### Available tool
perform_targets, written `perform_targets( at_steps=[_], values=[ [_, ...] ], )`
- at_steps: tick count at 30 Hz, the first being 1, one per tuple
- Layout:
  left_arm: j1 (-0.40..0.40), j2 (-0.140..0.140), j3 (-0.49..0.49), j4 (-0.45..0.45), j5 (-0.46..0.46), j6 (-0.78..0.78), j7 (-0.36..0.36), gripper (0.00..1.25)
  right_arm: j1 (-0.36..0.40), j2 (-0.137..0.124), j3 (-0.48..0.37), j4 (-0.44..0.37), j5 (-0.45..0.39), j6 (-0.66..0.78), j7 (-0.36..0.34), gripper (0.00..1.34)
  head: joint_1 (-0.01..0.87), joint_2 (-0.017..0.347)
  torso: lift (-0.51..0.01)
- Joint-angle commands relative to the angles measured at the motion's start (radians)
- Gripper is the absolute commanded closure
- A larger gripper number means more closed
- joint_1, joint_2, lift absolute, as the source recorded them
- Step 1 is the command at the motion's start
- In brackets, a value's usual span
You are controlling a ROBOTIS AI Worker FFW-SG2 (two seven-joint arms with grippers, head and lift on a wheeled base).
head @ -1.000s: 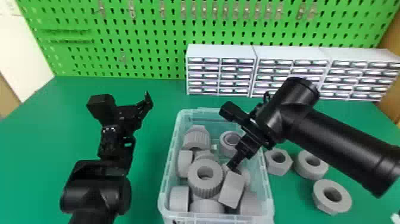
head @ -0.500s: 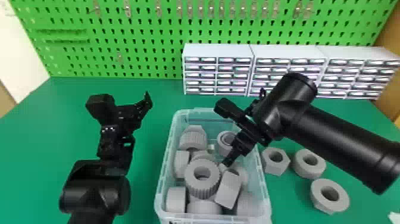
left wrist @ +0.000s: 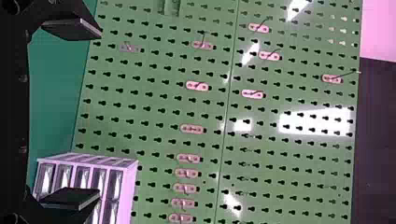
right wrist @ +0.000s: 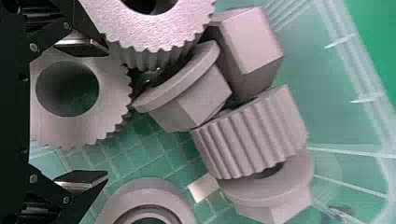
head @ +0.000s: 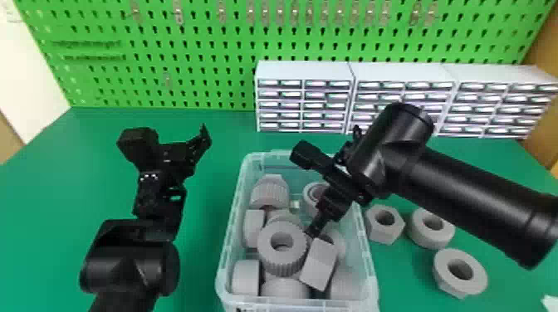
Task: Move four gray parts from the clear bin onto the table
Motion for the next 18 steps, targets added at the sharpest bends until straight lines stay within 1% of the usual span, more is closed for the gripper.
perform_targets(
  at_steps=[1,8,13,18],
  values=[
    [0.000,0.003,-0.001,0.000,0.004,-0.002,-0.001,0.10,-0.001,-0.012,0.021,0.007,-0.004,-0.004,0.000,0.34,0.693,0.072,-0.052],
    [-0.006,0.005,-0.004,0.000,0.004,-0.002,0.000,0.10,-0.010,-0.023,0.050,0.024,-0.029,-0.020,0.000,0.34,0.693,0.072,-0.052],
    [-0.008,0.007,-0.004,0.000,0.004,-0.002,0.000,0.10,-0.010,-0.021,0.063,0.040,-0.062,-0.032,0.000,0.34,0.693,0.072,-0.052],
    [-0.011,0.007,-0.004,0.001,0.006,-0.003,0.000,0.10,-0.011,-0.021,0.070,0.041,-0.062,-0.032,0.000,0.34,0.693,0.072,-0.052]
  ],
)
